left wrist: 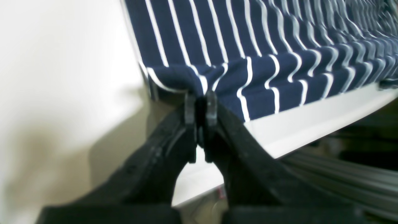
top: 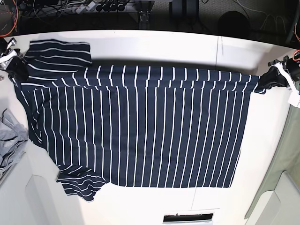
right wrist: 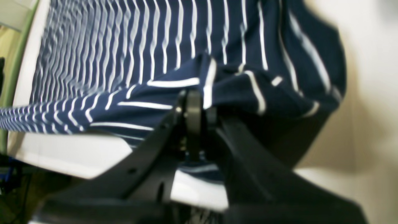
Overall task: Layout the t-shirt on the table in an organized manner, then fold the t-shirt properly
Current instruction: 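Lift the shoulder edge with both grippers and fold it toward the hem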
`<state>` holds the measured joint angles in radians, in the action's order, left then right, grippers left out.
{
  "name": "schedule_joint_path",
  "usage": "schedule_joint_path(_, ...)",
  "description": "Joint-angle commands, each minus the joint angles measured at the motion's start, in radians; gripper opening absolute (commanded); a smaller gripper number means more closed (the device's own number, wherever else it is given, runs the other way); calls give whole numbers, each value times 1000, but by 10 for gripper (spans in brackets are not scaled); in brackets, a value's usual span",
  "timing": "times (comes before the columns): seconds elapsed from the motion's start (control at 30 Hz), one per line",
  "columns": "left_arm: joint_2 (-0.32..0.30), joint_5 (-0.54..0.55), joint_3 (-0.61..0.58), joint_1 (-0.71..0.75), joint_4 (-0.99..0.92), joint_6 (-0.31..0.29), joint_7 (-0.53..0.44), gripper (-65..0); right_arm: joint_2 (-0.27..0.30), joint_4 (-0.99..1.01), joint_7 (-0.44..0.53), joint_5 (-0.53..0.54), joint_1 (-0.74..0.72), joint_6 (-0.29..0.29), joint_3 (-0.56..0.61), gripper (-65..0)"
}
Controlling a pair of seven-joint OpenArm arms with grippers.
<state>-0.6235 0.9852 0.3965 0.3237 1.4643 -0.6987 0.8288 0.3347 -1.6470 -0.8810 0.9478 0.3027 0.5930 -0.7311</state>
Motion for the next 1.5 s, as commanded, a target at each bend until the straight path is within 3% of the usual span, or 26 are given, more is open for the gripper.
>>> schedule_joint_path(0.0,-28,-33,-2,-6,7,1,-61,-650,19,-4,32,-3,-25,-2,-5,-650)
schedule_joint_path(0.1,-27,-140,-50,-35,-3,1,-154,-650,19,32,51,-34,-89,-2,15,-650)
schedule_joint_path(0.73,-22,-360,-351,-544,-492,1,-306,-650,17,459,216,-360,-590,-6,256,-650)
schedule_joint_path(0.8,-22,-360,-377,-558,-522,1,-322,-624,13,488,215,-366,-610,-7,286,-496)
schedule_joint_path(0.87,-22,-361,-383,-558,-526,1,-322,-517,11,492,212,-365,-610,-14,305,-334)
schedule_joint_path(0.9,-23,-360,-382,-559,-525,1,-308,-468,11,492,198,-365,-610,-14,307,-285)
schedule_joint_path(0.97,-26,-346,-375,-560,-523,14,-273,-401,13,488,164,-365,-609,-22,297,-268)
schedule_joint_path(1.17,-28,-85,-241,-499,-481,1,-58,-395,16,438,125,-326,-550,-21,120,-268)
schedule_joint_path(1.4,-25,37,-94,-374,-408,1,-38,-390,18,423,178,-319,-435,-21,-48,-268)
schedule_joint_path(1.47,-24,51,-93,-359,-391,1,-39,-340,20,425,217,-344,-406,-23,-53,-268)
